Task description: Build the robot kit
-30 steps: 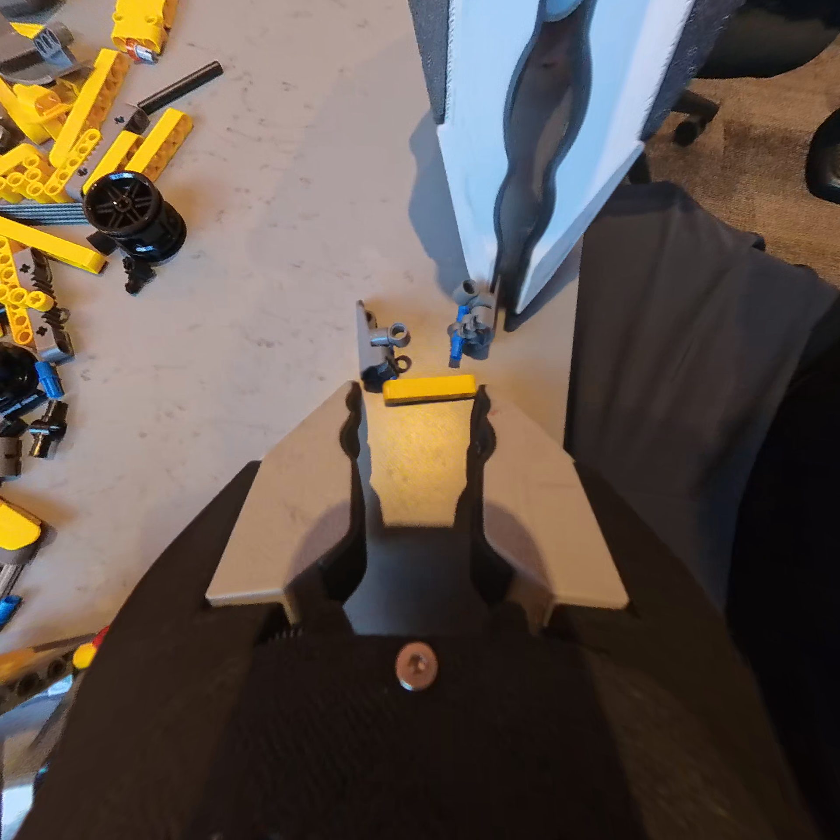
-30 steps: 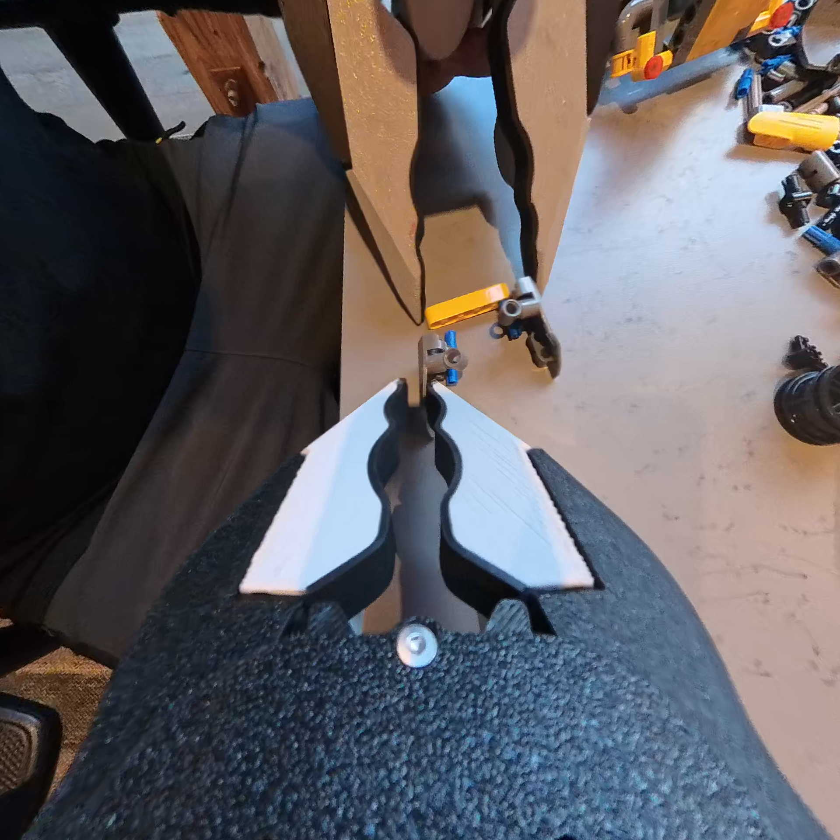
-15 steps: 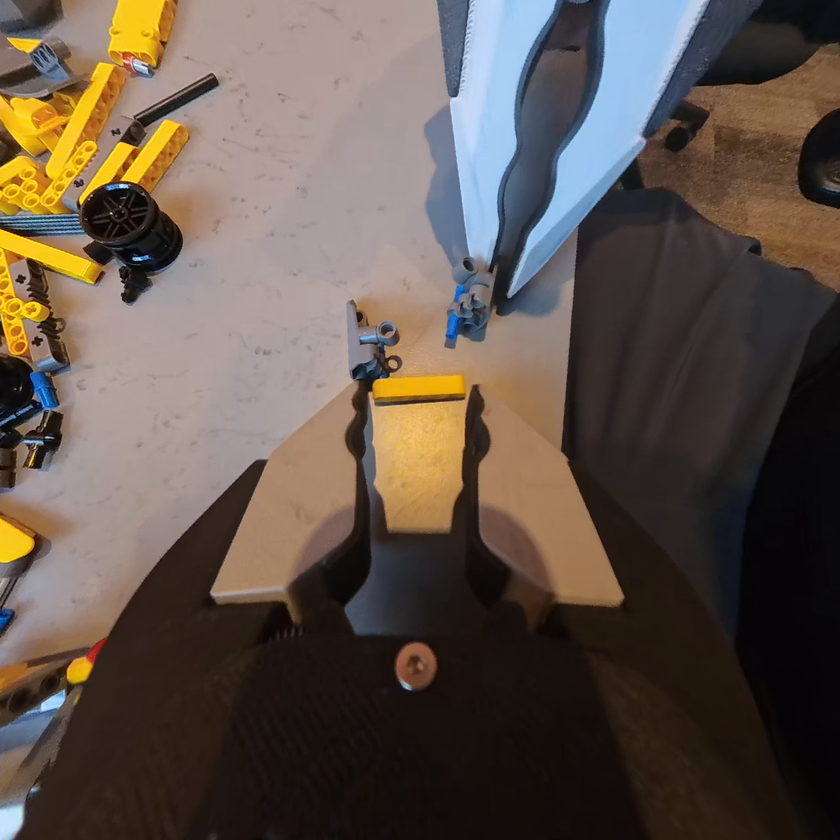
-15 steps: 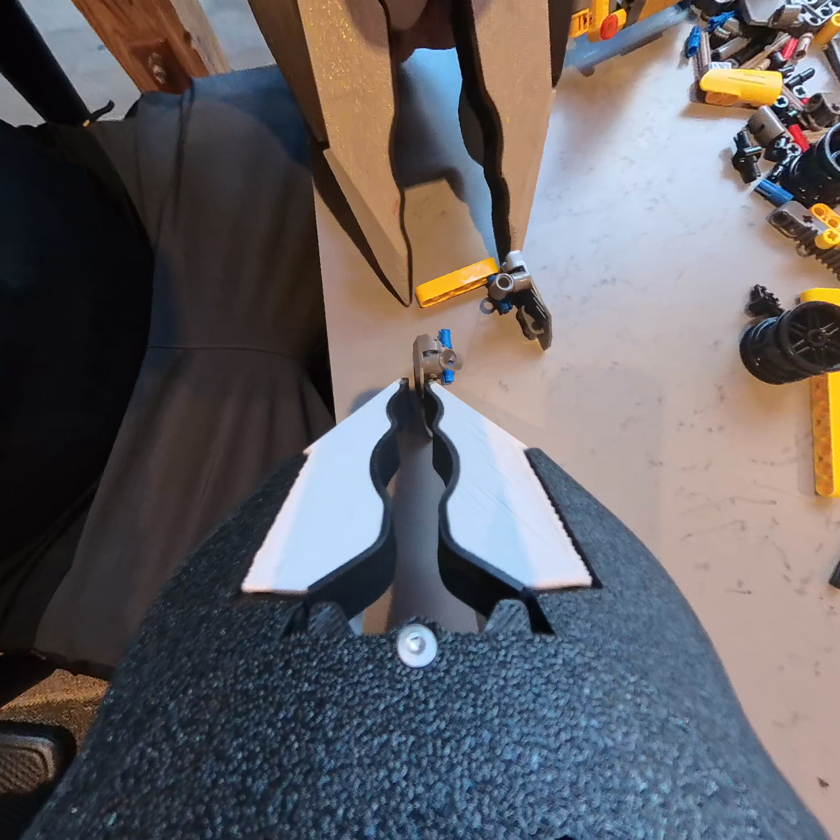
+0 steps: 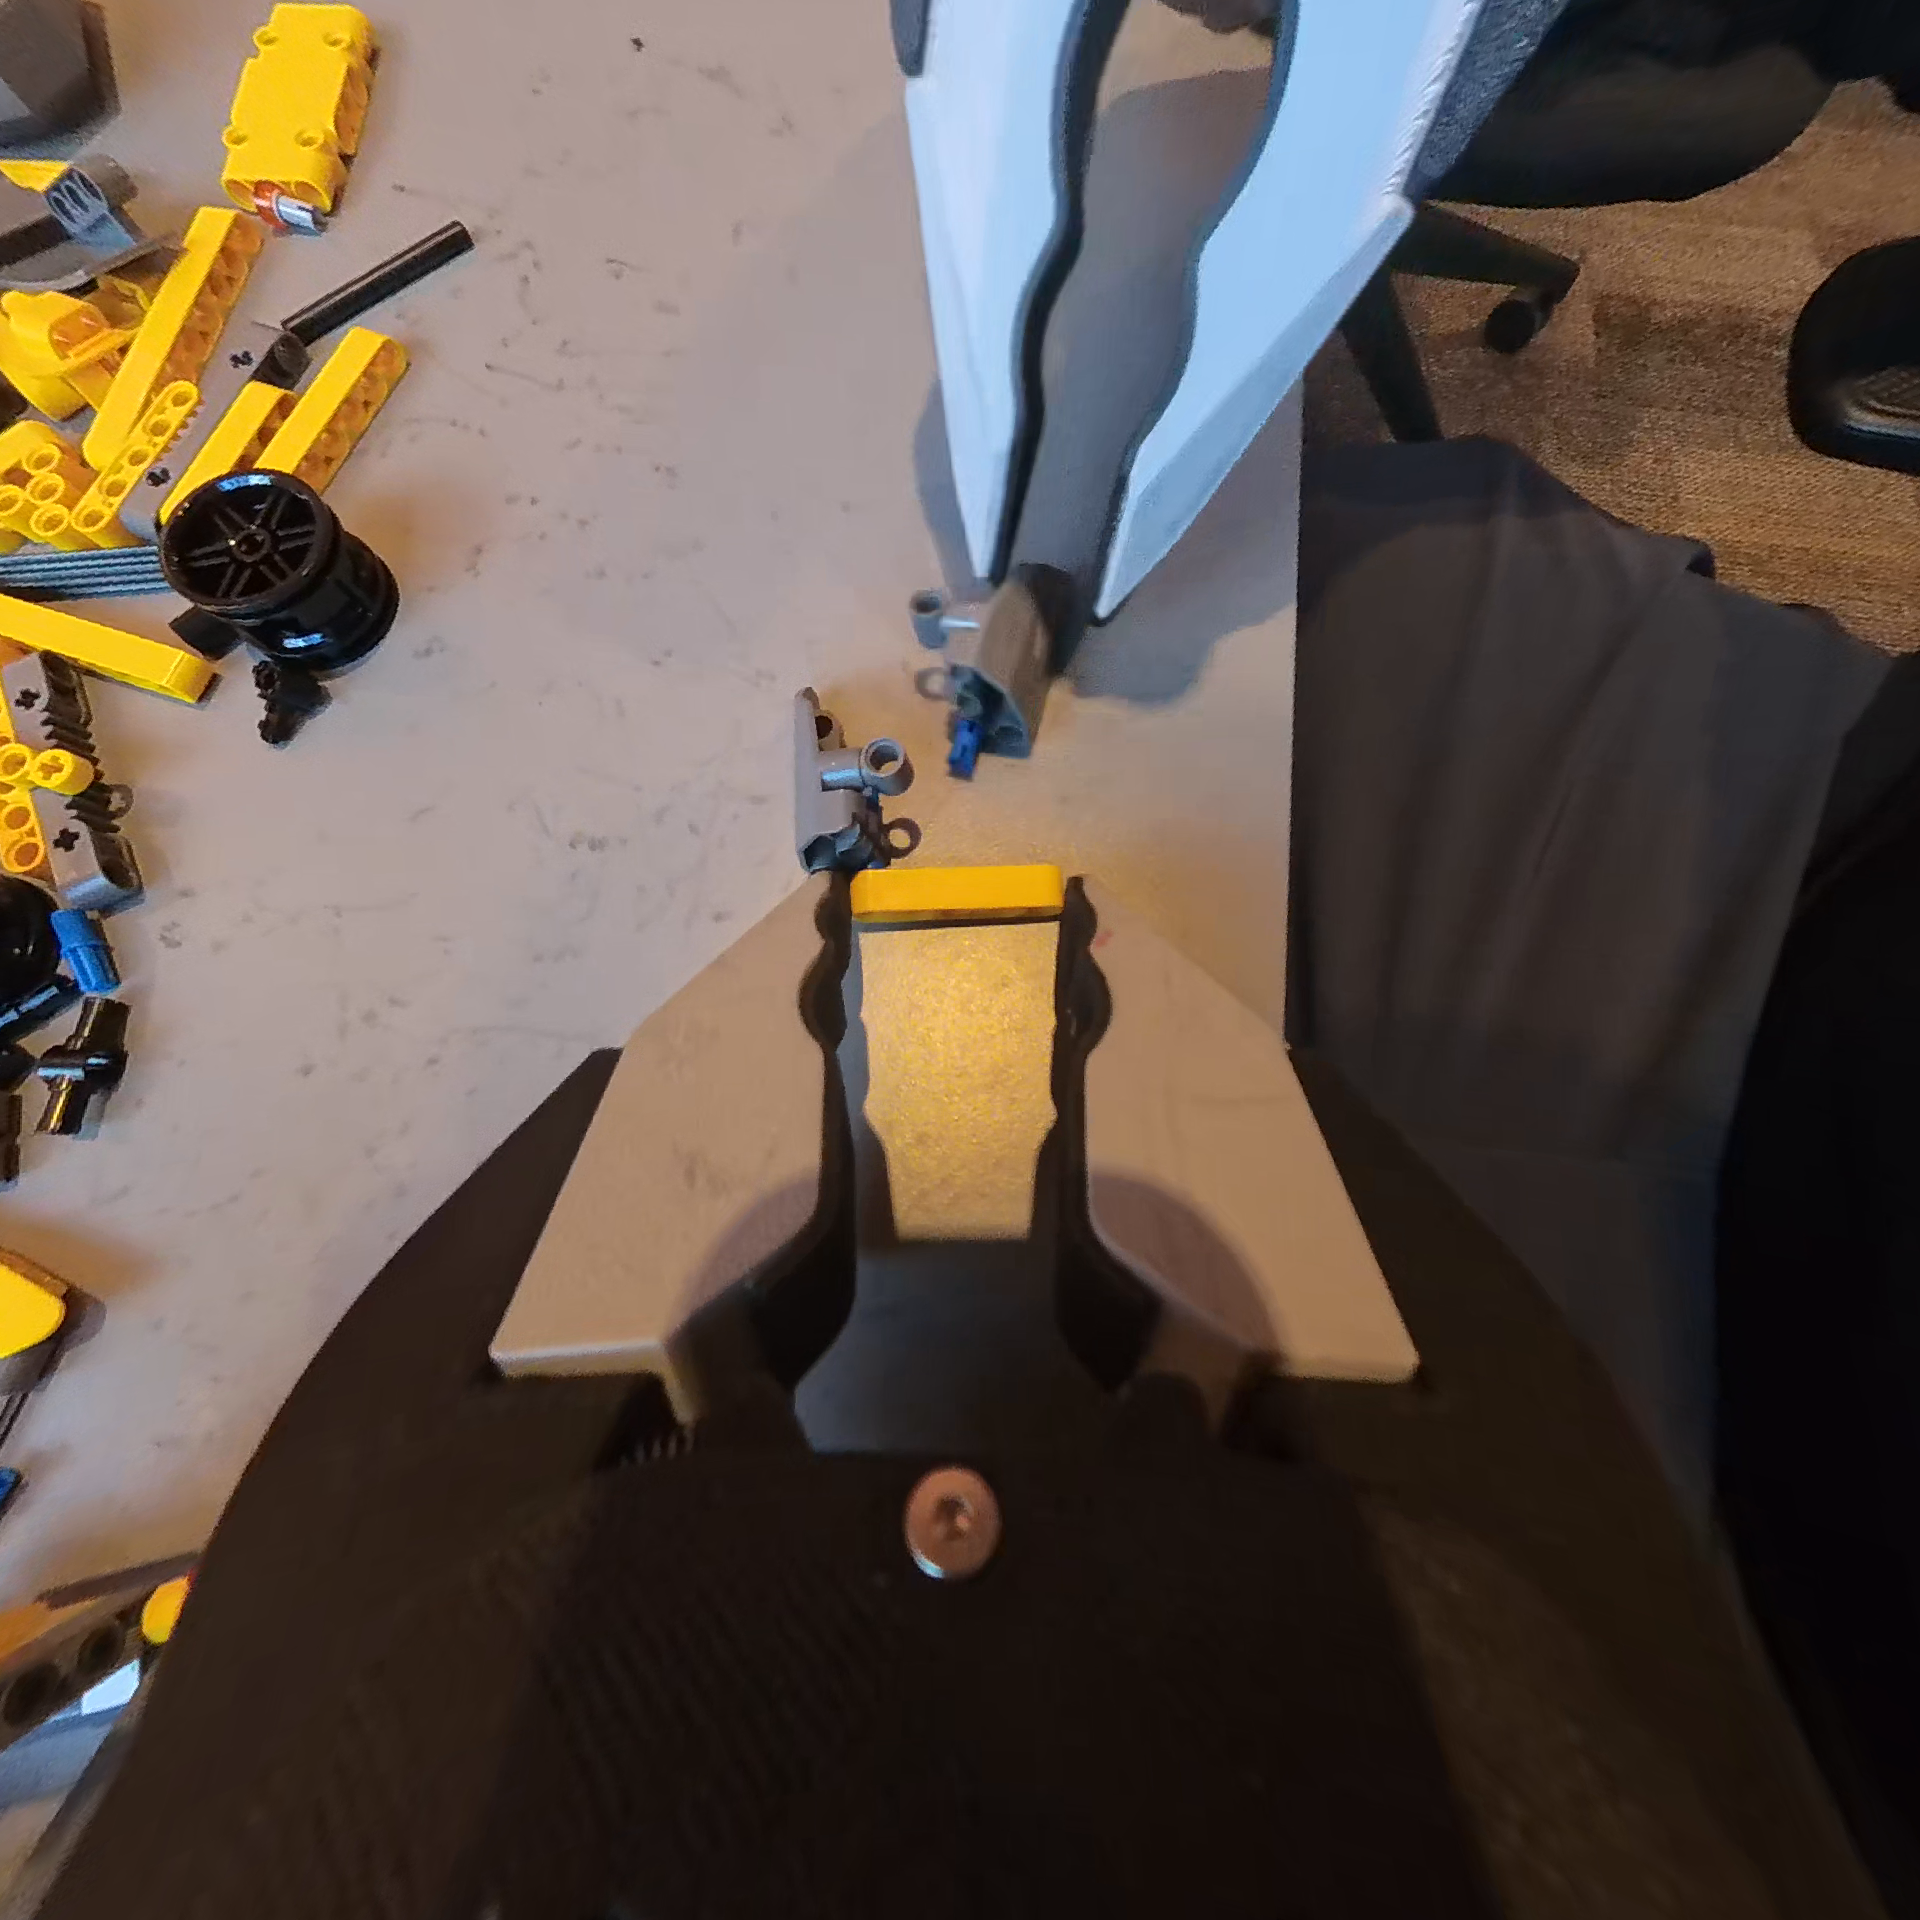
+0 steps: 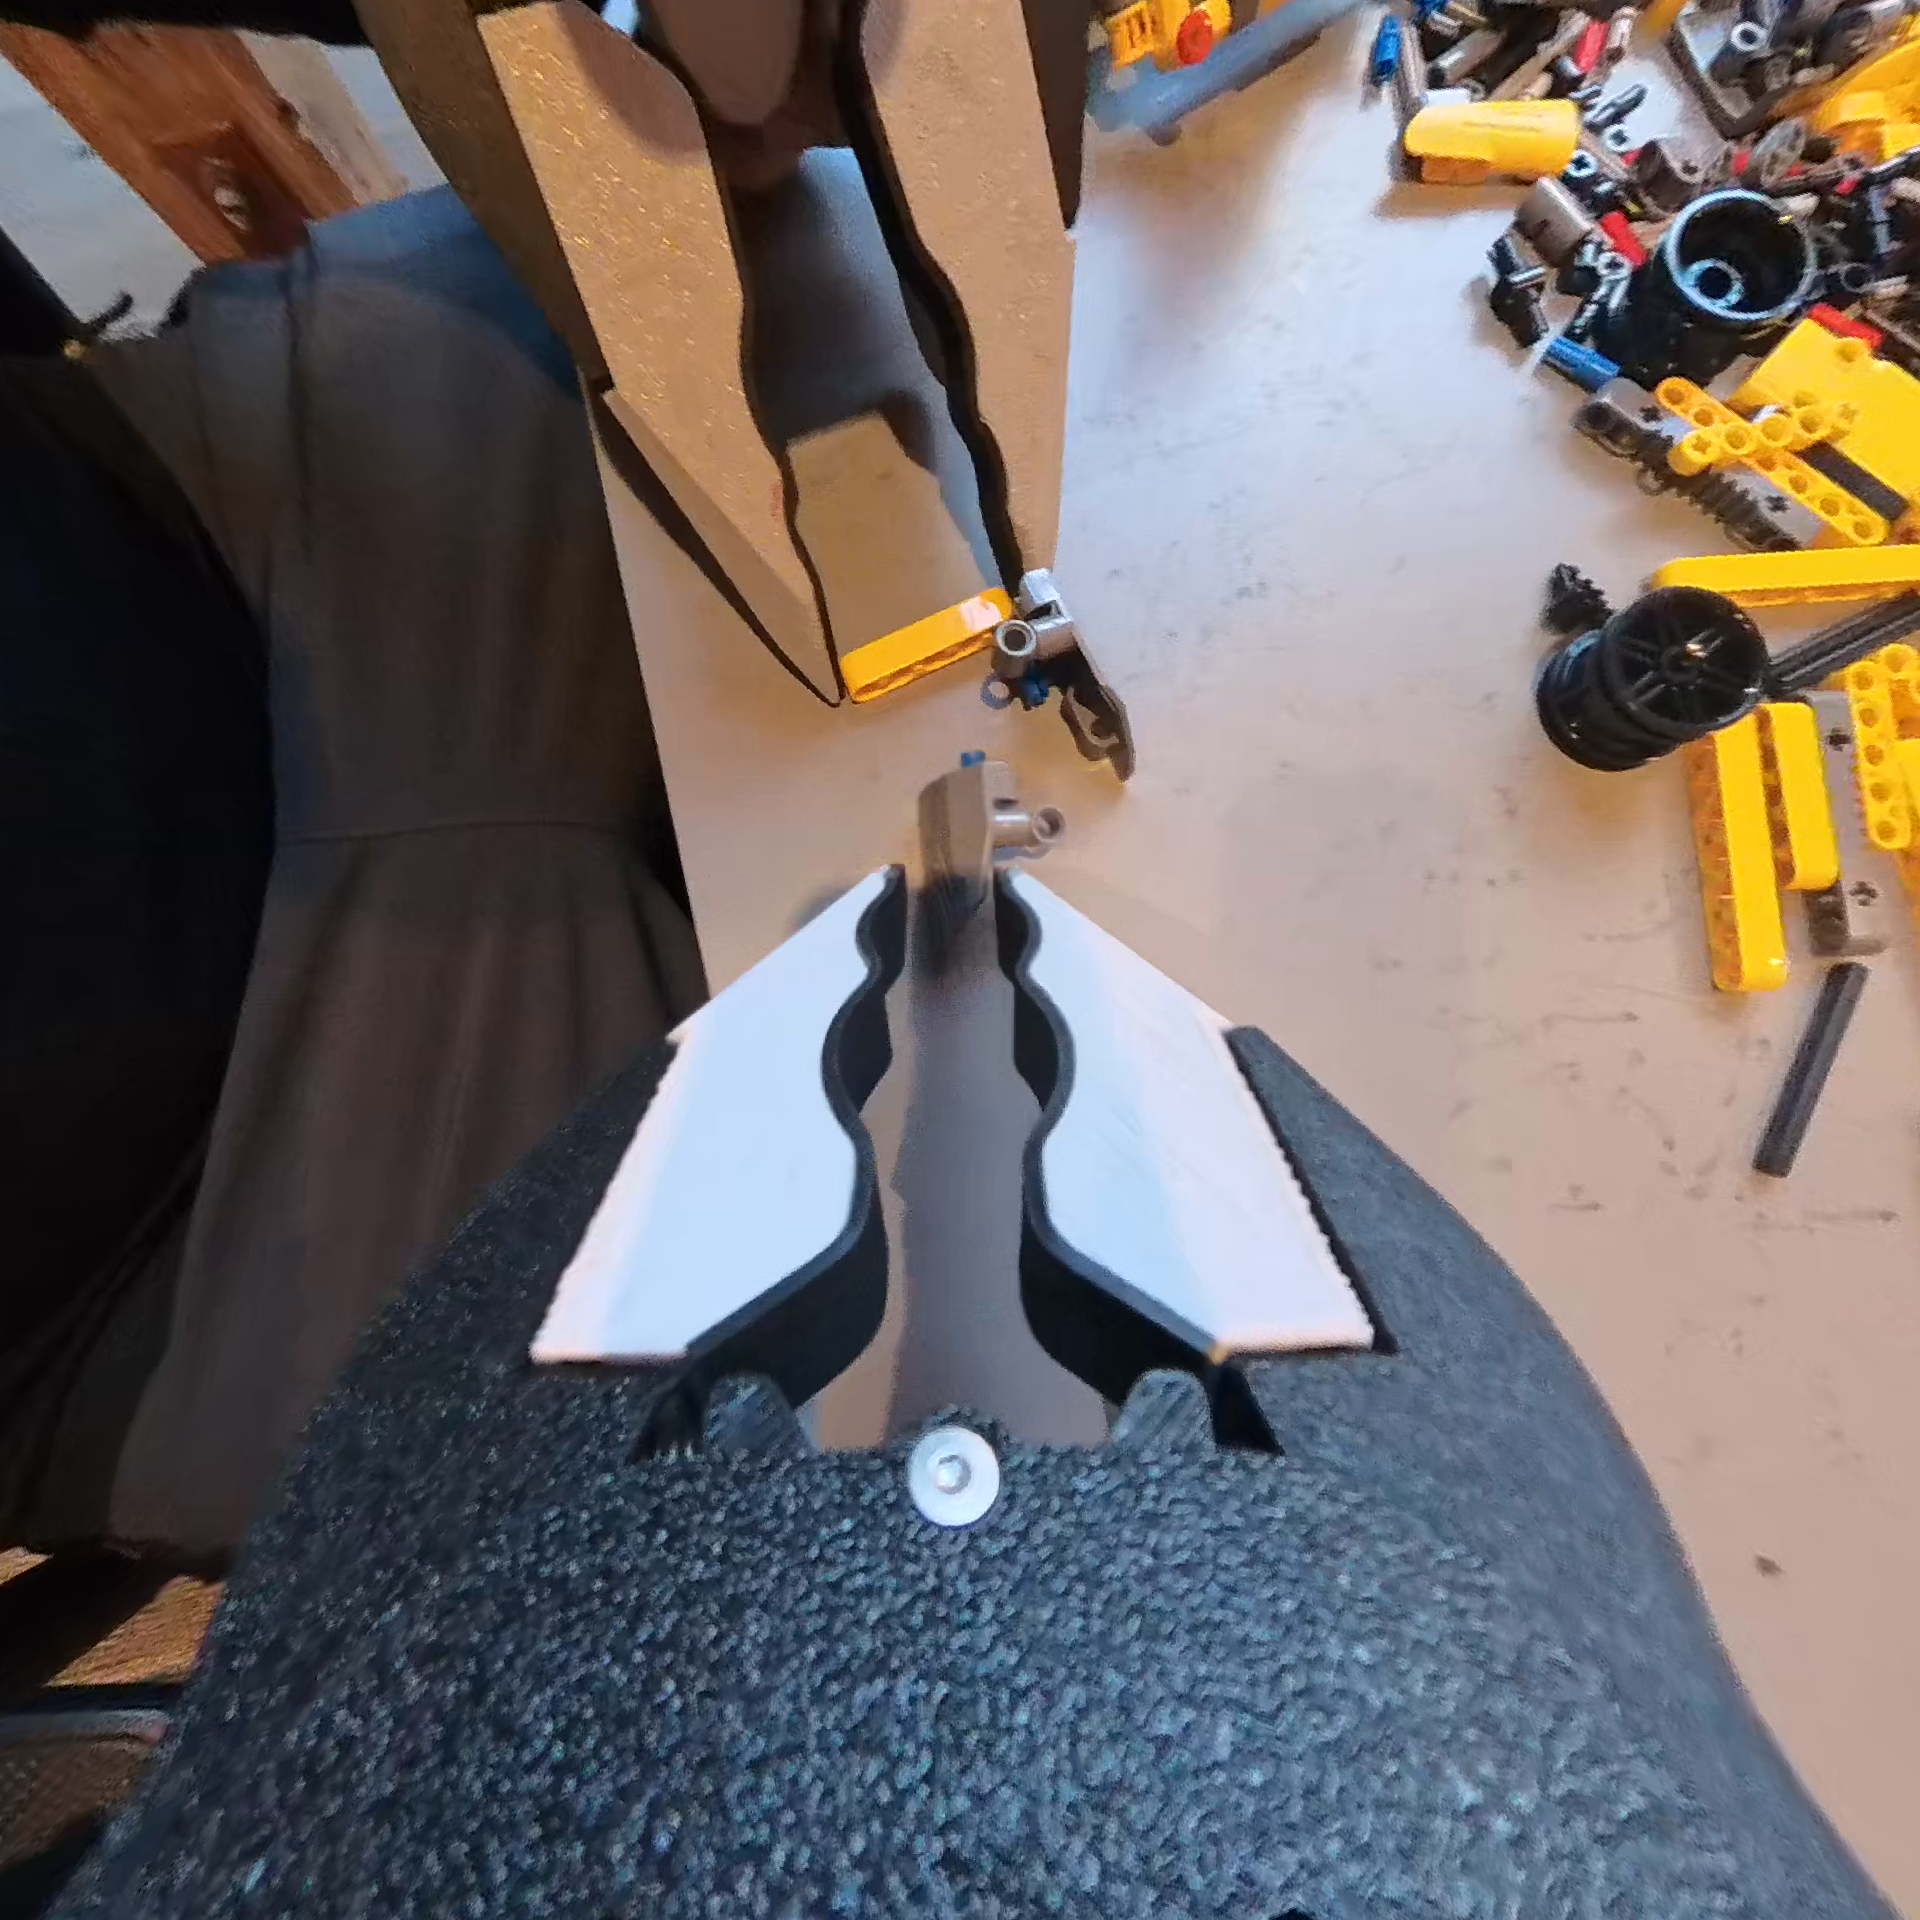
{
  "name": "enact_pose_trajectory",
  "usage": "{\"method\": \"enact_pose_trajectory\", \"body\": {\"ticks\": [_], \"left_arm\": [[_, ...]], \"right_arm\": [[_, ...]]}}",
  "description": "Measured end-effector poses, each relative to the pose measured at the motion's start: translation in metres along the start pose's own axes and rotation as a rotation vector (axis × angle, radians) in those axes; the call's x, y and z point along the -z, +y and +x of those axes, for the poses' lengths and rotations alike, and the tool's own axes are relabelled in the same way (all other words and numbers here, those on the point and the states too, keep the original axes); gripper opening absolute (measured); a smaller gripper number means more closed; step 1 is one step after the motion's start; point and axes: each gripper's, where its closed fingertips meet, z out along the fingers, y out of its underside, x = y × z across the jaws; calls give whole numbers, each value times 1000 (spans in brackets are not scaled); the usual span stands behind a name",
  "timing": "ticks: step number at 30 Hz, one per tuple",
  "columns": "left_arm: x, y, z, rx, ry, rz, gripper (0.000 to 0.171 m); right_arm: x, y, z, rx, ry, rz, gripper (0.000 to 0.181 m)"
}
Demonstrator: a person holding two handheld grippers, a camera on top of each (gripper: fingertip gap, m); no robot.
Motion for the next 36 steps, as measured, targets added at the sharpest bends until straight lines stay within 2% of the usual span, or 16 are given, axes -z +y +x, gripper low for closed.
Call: {"method": "enact_pose_trajectory", "body": {"ticks": [6, 14, 17, 20, 22, 26, 36], "left_arm": [[0, 0, 2, -9, 8, 0, 39], [0, 0, 3, -8, 16, 2, 39], [0, 0, 3, -8, 16, 2, 39], [0, 0, 3, -9, 18, 3, 39], [0, 0, 3, -10, 19, 3, 39], [0, 0, 3, -9, 20, 3, 39], [0, 0, 3, -17, 18, 2, 39]], "right_arm": [[0, 0, 5, 12, 28, 13, 29], [-8, 10, 24, -170, -6, 73, 58], [-9, 2, 22, -215, -73, 134, 38], [-13, 4, 21, -211, -67, 108, 17], [-14, 5, 17, -177, -53, 95, 10], [-14, 2, 3, -70, -19, 89, 10], [-13, 4, -12, -6, -32, 67, 8]]}}
